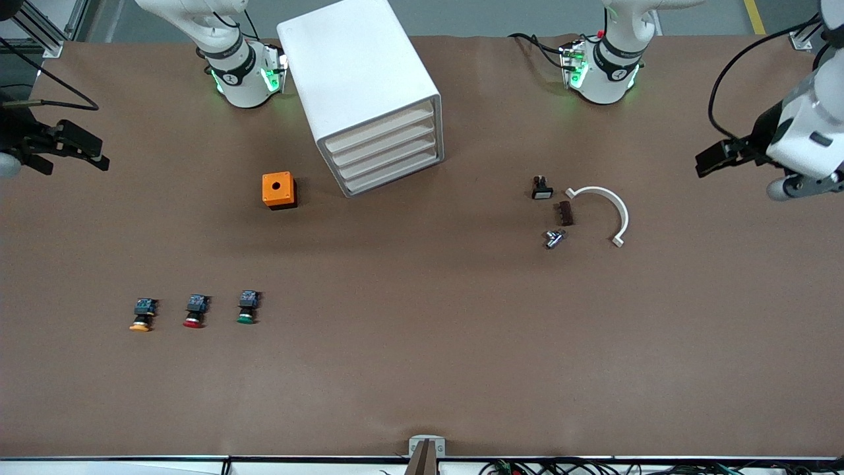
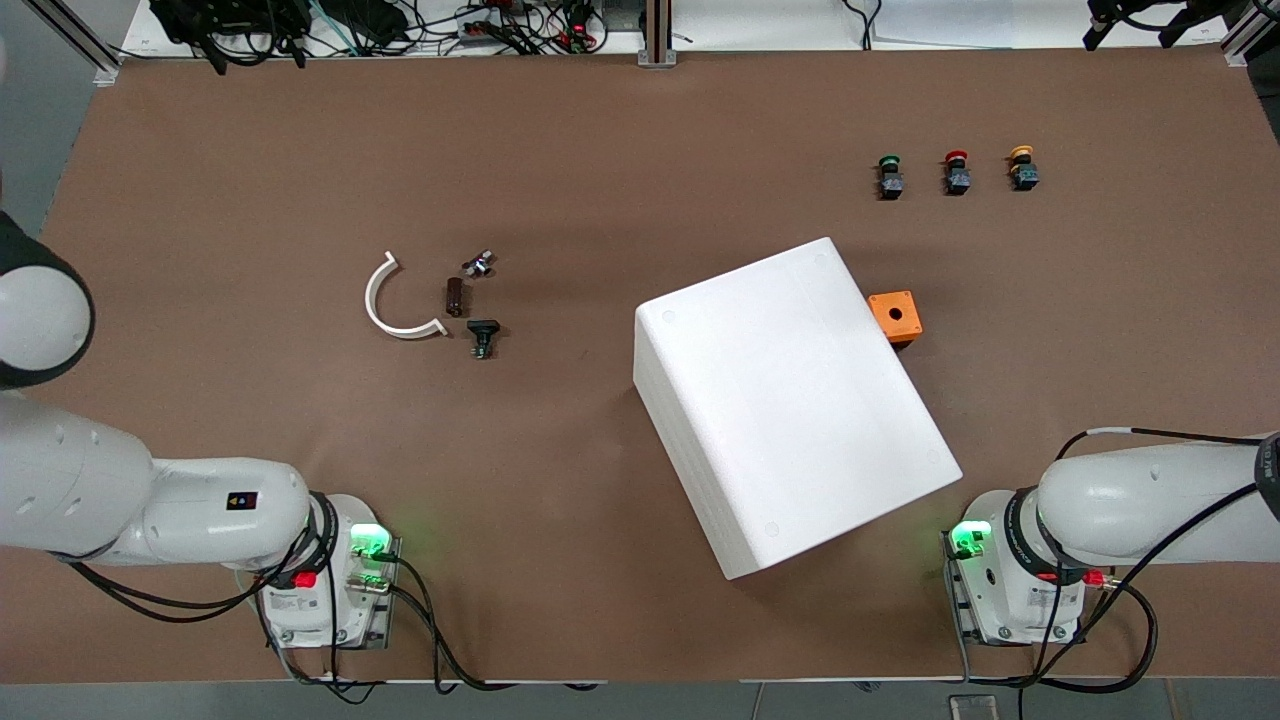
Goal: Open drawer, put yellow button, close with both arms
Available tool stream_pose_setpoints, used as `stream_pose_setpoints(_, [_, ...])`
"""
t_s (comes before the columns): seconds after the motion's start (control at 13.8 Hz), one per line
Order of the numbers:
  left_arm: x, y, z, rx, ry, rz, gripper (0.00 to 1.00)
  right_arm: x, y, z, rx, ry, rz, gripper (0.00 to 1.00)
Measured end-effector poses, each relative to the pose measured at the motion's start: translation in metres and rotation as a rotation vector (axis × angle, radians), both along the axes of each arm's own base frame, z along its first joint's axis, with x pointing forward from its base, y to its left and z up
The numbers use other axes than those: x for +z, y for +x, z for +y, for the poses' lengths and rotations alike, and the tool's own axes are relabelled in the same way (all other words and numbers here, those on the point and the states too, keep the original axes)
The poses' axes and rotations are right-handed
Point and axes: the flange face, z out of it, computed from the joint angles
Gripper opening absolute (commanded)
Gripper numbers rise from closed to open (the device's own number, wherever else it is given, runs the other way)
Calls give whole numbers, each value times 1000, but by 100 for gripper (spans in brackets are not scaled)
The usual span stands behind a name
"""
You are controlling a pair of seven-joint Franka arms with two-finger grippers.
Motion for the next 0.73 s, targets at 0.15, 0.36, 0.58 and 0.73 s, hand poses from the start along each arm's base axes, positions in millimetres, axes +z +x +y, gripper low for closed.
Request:
stream_pose_setpoints(0.15, [-29,16,-13,108,5,24,100,-30,18,-15,-27,1,31,100])
stream_pose_setpoints(0.36, [-84,32,-47,304,-8,113,100,-92,56,-48,-76,-3,56,100])
stream_pose_setpoints(0.58, [-133,47,-89,510,25,188,100,-162,86,-102,-112,-12,23,100])
stream_pose_setpoints(0.73, [-161,49,-131,698,89,228,100,-210,99,-122,-132,-20,8,100])
